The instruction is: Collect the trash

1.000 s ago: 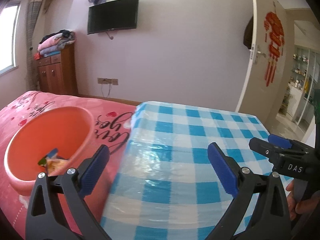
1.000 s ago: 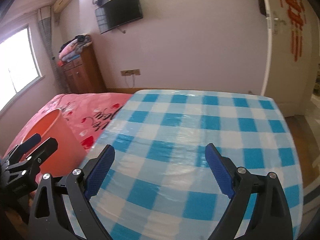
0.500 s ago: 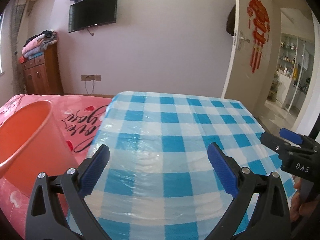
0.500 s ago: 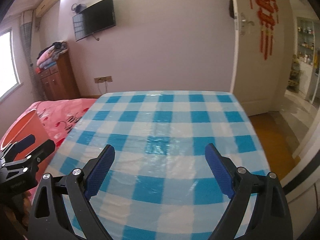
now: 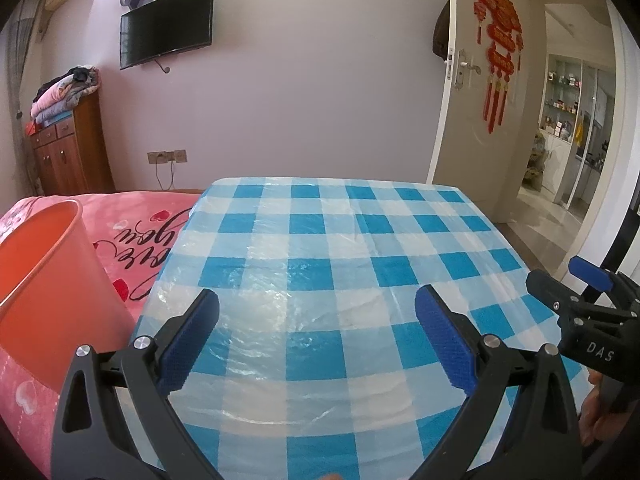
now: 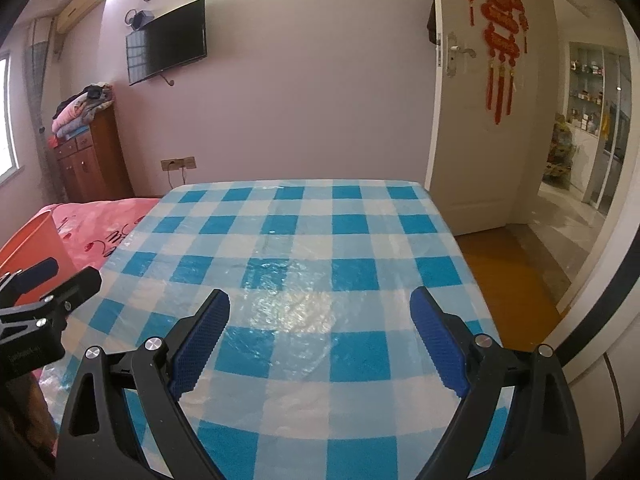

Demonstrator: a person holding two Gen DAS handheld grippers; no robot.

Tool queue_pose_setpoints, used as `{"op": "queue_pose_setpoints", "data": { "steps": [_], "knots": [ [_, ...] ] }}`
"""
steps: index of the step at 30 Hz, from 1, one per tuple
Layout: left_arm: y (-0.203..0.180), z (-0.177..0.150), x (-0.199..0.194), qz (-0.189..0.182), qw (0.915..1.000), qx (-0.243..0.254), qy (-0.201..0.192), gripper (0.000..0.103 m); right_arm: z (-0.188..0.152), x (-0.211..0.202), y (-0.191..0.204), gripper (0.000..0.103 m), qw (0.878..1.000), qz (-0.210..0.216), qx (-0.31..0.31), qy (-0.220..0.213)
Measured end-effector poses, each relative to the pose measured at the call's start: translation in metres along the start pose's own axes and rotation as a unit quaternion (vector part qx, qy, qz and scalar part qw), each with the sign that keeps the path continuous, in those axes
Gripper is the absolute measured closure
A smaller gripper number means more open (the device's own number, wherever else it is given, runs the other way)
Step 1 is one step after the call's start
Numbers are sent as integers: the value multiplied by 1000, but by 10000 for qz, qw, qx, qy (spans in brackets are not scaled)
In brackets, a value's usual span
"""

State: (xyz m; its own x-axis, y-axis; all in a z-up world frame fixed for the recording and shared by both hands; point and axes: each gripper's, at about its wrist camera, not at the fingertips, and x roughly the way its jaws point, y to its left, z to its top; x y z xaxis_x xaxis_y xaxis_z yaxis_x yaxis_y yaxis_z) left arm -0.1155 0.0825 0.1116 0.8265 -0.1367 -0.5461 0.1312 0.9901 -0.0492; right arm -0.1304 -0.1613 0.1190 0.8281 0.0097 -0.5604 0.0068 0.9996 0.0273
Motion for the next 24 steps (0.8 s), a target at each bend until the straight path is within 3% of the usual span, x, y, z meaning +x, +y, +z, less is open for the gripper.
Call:
{"op": "queue_pose_setpoints", "data": {
  "steps": [24],
  "knots": [
    [-21,0,-21,28,9997,89,-227,4,-9,-26,-19,12,9992,-254,186,-231]
  ]
}}
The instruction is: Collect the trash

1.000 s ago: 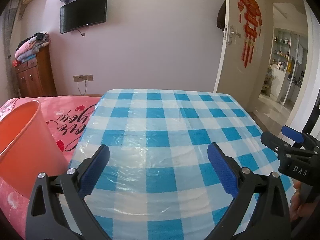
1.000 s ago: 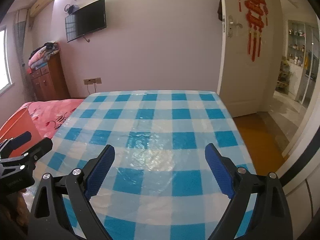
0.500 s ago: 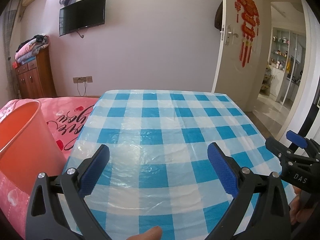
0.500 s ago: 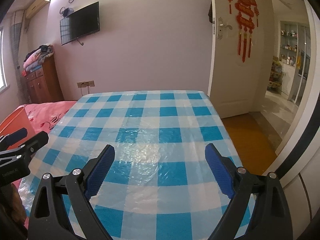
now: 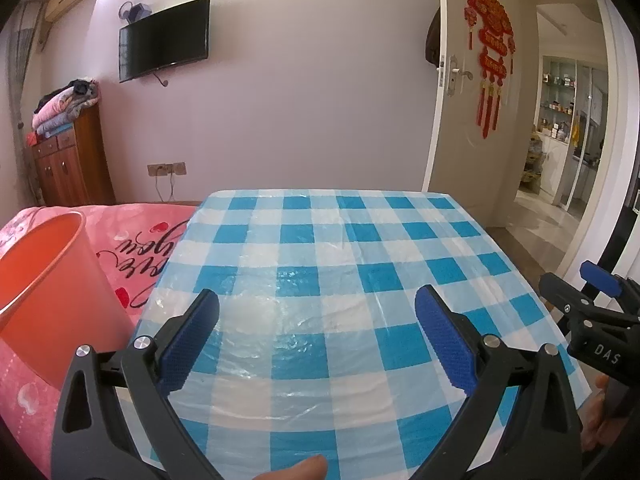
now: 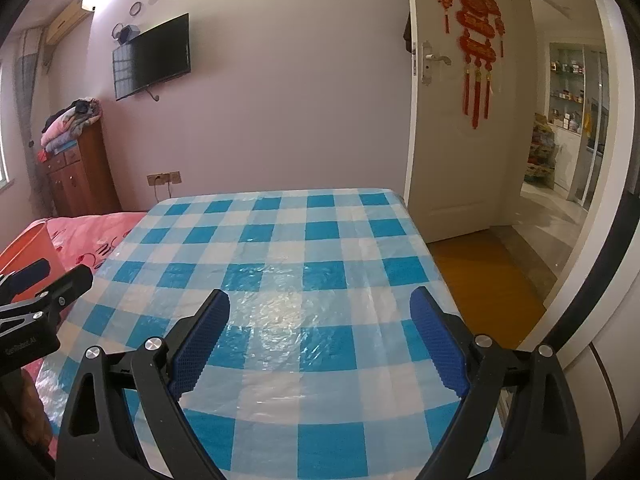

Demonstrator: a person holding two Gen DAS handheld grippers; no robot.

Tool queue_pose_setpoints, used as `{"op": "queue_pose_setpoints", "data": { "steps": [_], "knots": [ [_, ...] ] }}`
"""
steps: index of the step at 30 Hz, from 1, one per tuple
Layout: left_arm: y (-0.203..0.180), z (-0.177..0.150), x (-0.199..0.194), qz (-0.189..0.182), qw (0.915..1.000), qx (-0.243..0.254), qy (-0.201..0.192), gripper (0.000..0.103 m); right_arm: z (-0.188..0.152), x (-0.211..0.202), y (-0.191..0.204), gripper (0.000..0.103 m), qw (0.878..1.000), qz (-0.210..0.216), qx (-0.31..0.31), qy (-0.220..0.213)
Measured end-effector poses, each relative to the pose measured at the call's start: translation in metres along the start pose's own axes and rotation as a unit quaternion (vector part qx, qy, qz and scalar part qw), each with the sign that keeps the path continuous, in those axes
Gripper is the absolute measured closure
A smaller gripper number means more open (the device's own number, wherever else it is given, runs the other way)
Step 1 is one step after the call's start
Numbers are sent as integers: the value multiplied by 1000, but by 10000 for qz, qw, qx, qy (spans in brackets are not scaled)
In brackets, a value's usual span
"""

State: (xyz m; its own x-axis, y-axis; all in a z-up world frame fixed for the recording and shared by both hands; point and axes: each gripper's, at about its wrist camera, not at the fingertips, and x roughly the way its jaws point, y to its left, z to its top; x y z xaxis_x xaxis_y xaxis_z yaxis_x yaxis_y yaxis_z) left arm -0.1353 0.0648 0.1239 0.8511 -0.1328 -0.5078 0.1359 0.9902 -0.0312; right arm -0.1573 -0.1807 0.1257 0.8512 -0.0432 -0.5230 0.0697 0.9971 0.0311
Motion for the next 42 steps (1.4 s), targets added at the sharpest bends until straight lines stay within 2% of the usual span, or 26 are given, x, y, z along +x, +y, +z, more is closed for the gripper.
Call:
{"op": "queue_pose_setpoints", "data": {
  "steps": [22,34,42],
  "knots": [
    [-13,1,9,-134,9999,33,20,4,0,5,-6,12,10000,29,34,20],
    [-17,-9,52,-203,9987,-110,448,4,-6,34,-12,12,9995,111,148,264],
    [-21,-25,104,-83,9943,-217,1041,4,-20,85,-18,9,9965,35,221,811]
  ]
}}
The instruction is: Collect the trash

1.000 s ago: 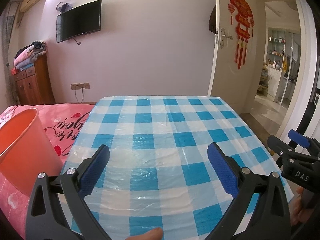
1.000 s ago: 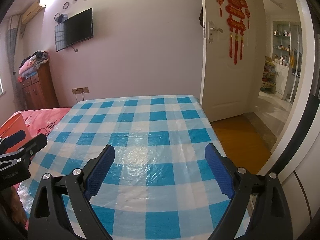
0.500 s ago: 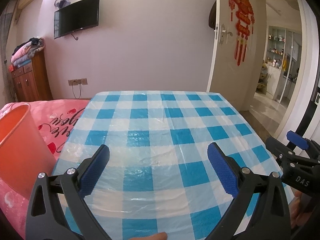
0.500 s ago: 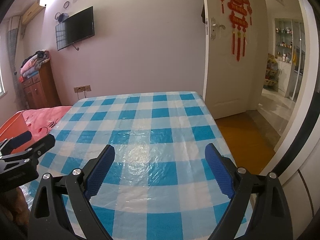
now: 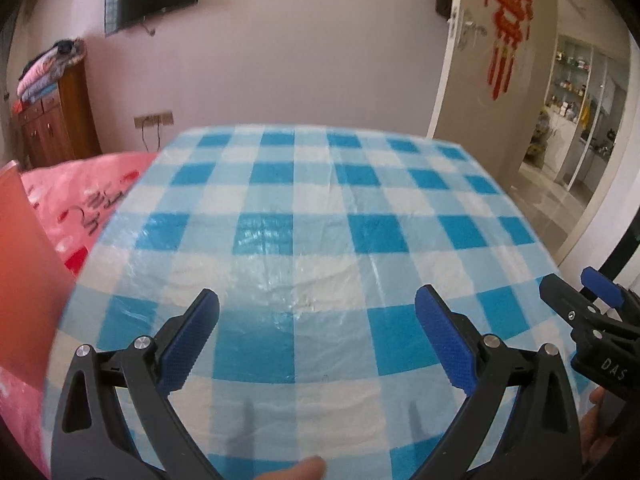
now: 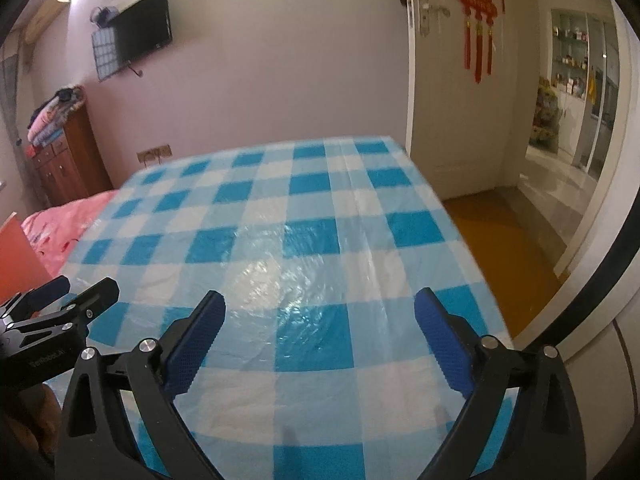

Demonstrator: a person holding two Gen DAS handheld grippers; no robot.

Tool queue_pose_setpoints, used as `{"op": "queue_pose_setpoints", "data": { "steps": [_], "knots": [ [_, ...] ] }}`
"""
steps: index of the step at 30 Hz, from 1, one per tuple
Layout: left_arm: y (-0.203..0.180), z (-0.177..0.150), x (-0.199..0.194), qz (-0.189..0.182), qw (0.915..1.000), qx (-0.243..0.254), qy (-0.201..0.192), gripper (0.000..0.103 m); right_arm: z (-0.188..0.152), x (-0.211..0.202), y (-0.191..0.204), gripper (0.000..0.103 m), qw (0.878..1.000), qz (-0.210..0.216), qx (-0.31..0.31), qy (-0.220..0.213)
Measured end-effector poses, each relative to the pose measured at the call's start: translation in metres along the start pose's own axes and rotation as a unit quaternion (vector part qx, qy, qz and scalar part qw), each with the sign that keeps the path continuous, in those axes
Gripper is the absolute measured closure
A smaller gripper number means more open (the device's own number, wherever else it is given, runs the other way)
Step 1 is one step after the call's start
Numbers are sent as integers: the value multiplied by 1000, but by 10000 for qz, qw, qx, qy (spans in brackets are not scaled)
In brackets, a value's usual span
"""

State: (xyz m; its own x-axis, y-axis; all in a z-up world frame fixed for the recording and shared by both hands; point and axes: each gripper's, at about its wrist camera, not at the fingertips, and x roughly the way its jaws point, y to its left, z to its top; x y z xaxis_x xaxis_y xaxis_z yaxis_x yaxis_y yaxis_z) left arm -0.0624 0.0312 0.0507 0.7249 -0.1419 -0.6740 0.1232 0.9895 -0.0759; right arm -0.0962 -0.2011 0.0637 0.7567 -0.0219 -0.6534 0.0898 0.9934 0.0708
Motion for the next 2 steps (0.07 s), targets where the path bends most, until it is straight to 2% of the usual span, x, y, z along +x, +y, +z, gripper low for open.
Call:
{"op": "queue_pose_setpoints", "data": {
  "steps": [2],
  "knots": [
    [0,-1,14,17,9999,-63,143,4,-1,15,-1,9,9998,-40,-3,188]
  ]
}}
